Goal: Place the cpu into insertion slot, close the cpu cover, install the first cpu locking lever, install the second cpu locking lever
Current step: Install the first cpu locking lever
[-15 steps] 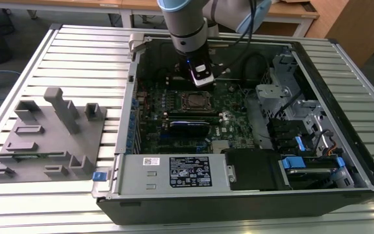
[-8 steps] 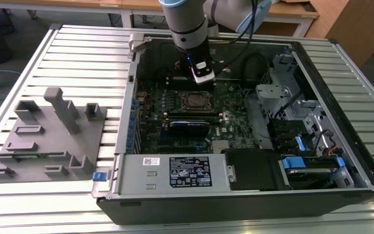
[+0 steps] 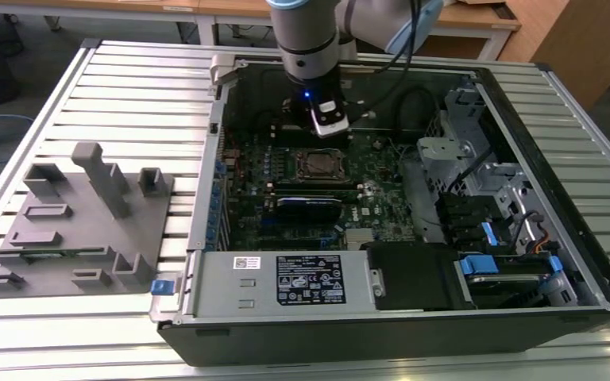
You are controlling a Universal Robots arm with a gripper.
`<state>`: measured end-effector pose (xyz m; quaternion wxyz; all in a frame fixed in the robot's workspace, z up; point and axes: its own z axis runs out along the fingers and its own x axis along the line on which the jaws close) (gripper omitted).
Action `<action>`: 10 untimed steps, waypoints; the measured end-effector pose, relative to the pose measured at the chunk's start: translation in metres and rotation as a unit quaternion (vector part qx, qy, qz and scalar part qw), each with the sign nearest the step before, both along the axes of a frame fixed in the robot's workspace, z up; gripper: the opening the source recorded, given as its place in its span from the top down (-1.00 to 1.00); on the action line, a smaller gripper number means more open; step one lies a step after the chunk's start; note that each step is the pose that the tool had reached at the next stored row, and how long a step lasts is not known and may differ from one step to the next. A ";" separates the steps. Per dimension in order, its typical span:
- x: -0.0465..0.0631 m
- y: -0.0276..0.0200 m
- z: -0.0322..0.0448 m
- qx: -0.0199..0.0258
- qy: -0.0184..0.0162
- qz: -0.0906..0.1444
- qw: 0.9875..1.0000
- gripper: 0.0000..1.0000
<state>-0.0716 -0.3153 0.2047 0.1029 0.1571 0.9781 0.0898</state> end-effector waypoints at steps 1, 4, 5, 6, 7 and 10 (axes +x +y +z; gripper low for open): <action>0.000 0.0000 0.0000 -0.003 0.009 0.000 1.000 0.79; 0.000 0.0000 -0.0001 -0.013 0.036 0.000 0.999 0.79; 0.000 0.0000 -0.0001 -0.017 0.045 0.000 0.999 0.79; 0.000 -0.0001 0.0000 -0.021 0.054 0.000 0.998 0.79; 0.000 -0.0001 0.0000 -0.026 0.063 0.000 0.998 0.79; 0.000 -0.0001 -0.0001 -0.028 0.067 0.000 0.997 0.79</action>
